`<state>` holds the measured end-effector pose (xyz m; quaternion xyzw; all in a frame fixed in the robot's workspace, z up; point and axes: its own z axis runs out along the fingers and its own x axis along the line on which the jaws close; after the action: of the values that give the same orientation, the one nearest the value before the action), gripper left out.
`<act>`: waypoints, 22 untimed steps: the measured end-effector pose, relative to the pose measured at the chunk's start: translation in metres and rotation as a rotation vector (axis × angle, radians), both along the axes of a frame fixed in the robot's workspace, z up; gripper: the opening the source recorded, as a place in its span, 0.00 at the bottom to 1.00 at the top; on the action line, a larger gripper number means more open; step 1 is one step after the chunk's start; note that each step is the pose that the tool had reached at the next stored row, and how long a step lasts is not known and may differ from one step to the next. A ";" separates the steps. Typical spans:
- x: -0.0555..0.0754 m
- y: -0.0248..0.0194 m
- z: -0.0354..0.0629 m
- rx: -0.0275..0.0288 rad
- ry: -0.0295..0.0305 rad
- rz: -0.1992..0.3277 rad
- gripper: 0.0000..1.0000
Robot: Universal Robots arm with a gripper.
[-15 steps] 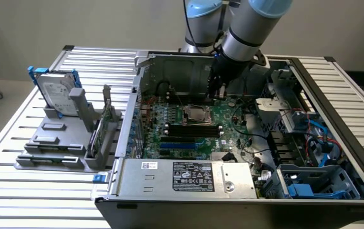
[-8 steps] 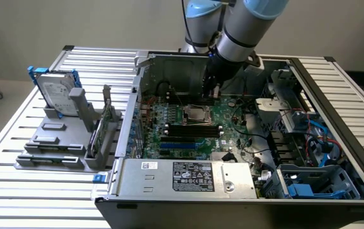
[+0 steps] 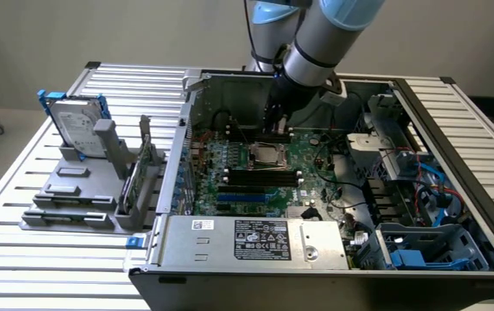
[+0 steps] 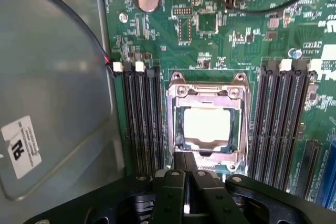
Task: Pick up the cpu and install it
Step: 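Close the cpu cover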
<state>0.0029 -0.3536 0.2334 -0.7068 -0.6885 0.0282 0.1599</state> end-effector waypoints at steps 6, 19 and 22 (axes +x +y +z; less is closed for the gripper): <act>-0.009 0.0000 -0.0046 -0.0046 0.0194 -0.002 0.11; -0.019 -0.0009 -0.0168 -0.0169 0.0411 -0.004 0.11; -0.020 -0.0009 -0.0190 -0.0224 0.0444 -0.004 0.11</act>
<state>-0.0168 -0.3545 0.2145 -0.7092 -0.6830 0.0513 0.1673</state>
